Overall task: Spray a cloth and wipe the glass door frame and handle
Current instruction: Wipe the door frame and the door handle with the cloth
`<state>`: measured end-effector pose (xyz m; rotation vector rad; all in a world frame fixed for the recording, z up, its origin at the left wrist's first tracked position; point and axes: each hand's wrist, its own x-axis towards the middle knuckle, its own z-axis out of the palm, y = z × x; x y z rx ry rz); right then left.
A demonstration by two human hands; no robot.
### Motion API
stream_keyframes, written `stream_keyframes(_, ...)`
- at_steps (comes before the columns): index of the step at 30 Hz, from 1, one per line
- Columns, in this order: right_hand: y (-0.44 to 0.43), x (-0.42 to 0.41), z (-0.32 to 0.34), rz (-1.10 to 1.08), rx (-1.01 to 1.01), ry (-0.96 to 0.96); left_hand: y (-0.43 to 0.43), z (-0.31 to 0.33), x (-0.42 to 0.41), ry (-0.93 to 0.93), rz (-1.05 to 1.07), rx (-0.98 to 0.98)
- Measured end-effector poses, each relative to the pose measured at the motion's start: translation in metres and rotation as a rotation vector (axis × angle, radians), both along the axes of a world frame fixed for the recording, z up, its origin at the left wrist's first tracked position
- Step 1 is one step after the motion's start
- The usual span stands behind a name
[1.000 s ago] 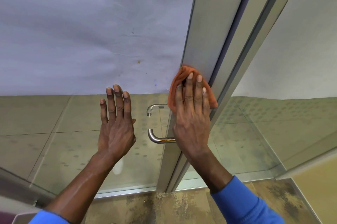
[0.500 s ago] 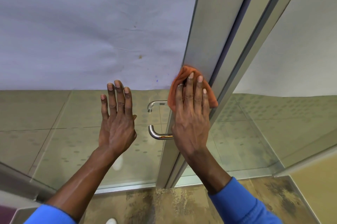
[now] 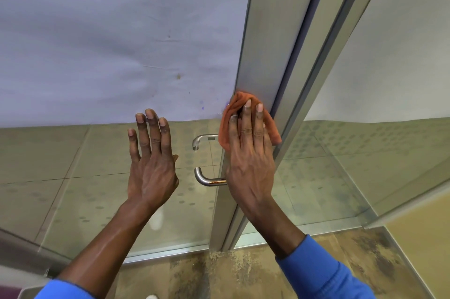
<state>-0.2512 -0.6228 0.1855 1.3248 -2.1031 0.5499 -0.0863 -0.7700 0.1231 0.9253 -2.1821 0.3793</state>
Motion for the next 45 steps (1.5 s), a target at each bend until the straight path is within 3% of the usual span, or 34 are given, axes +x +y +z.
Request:
stream_keyframes(9,0.035,-0.023,-0.047,0.054,0.272,0.086,-0.001,0.0,0.001,-0.017,0.0,-0.002)
stream_keyframes(18,0.013,-0.043,0.003,-0.175,0.078,0.124,-0.002,-0.002,0.0,-0.009,-0.016,-0.012)
stream_keyframes(30,0.055,-0.055,-0.074,0.01,0.27,0.218,-0.004,-0.004,0.0,0.011,-0.015,-0.012)
stream_keyframes(34,0.044,-0.058,-0.073,0.073,0.237,0.251,-0.004,-0.002,0.0,-0.006,-0.002,-0.005)
stream_keyframes(41,0.033,-0.064,-0.065,0.284,0.349,0.422,-0.004,-0.001,-0.001,-0.01,-0.008,-0.001)
stream_keyframes(45,0.038,-0.074,-0.067,0.278,0.347,0.451,-0.004,-0.001,0.001,0.002,-0.014,0.005)
